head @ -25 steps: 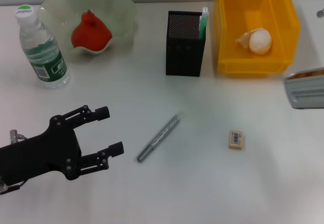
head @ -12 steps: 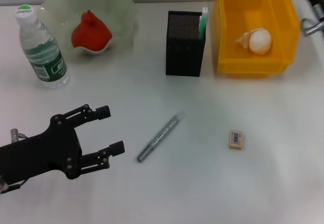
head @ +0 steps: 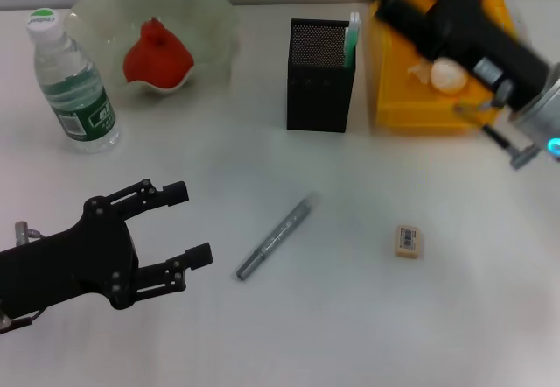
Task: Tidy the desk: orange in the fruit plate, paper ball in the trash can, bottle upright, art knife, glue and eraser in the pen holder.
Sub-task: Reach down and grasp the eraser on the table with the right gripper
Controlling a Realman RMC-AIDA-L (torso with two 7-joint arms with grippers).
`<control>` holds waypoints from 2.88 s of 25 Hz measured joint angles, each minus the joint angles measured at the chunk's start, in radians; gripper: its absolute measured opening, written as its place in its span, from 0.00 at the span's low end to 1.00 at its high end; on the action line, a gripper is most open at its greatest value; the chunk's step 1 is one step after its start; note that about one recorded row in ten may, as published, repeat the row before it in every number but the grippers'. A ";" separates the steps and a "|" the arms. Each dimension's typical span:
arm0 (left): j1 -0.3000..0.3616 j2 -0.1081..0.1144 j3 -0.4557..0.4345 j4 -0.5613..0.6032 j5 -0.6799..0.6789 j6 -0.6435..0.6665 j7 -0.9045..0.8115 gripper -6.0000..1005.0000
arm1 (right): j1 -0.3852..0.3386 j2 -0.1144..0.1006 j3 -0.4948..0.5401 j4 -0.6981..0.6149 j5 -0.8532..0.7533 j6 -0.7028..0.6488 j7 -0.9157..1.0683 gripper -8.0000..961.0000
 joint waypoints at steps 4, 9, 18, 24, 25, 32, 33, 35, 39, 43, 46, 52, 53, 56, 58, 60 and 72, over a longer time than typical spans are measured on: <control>0.002 0.004 0.000 0.000 0.000 0.015 0.000 0.80 | -0.044 -0.011 0.014 -0.137 -0.286 0.002 0.175 0.80; 0.002 0.010 0.000 0.005 0.000 0.022 -0.010 0.80 | -0.051 -0.030 0.076 -0.189 -0.513 -0.029 0.222 0.80; -0.003 0.018 0.000 0.010 0.000 0.027 -0.029 0.80 | -0.040 -0.059 0.206 -0.267 -0.783 -0.099 0.287 0.80; -0.011 0.030 0.000 0.017 0.000 0.027 -0.061 0.80 | -0.023 -0.062 0.217 -0.303 -0.846 -0.078 0.305 0.80; -0.011 0.032 0.000 0.020 0.000 0.027 -0.068 0.80 | -0.023 -0.062 0.217 -0.303 -0.846 -0.078 0.305 0.80; -0.021 0.040 0.005 0.038 0.008 0.026 -0.103 0.80 | -0.028 -0.055 0.232 -0.352 -0.845 -0.028 0.321 0.80; -0.021 0.040 0.005 0.038 0.008 0.026 -0.103 0.80 | -0.028 -0.055 0.232 -0.352 -0.845 -0.028 0.321 0.80; -0.022 0.040 0.005 0.038 0.008 0.026 -0.104 0.80 | -0.039 -0.048 0.249 -0.375 -0.846 -0.023 0.308 0.80; -0.023 0.042 0.006 0.040 0.008 0.025 -0.107 0.80 | -0.043 -0.043 0.260 -0.431 -0.903 -0.026 0.340 0.80; -0.025 0.045 0.008 0.040 0.009 0.022 -0.107 0.80 | -0.019 -0.044 0.255 -0.461 -0.997 -0.028 0.413 0.80; -0.028 0.046 0.009 0.040 0.014 0.017 -0.107 0.80 | 0.031 -0.049 0.247 -0.478 -1.118 -0.029 0.497 0.80; -0.033 0.046 0.010 0.040 0.021 0.006 -0.106 0.80 | 0.118 -0.048 0.148 -0.534 -1.328 -0.041 0.648 0.80; -0.033 0.046 0.010 0.040 0.021 0.006 -0.106 0.80 | 0.118 -0.048 0.148 -0.534 -1.328 -0.041 0.648 0.80; -0.035 0.045 0.010 0.040 0.021 0.002 -0.106 0.80 | 0.143 -0.042 0.104 -0.551 -1.389 -0.034 0.692 0.80; -0.036 0.045 0.009 0.040 0.023 0.001 -0.107 0.80 | 0.150 -0.033 0.081 -0.569 -1.423 -0.023 0.709 0.80; -0.036 0.045 0.009 0.040 0.029 0.000 -0.107 0.80 | 0.149 -0.023 0.065 -0.596 -1.448 -0.009 0.716 0.80; -0.037 0.038 0.009 0.040 0.039 -0.010 -0.113 0.80 | 0.156 -0.011 0.022 -0.656 -1.571 -0.035 0.766 0.80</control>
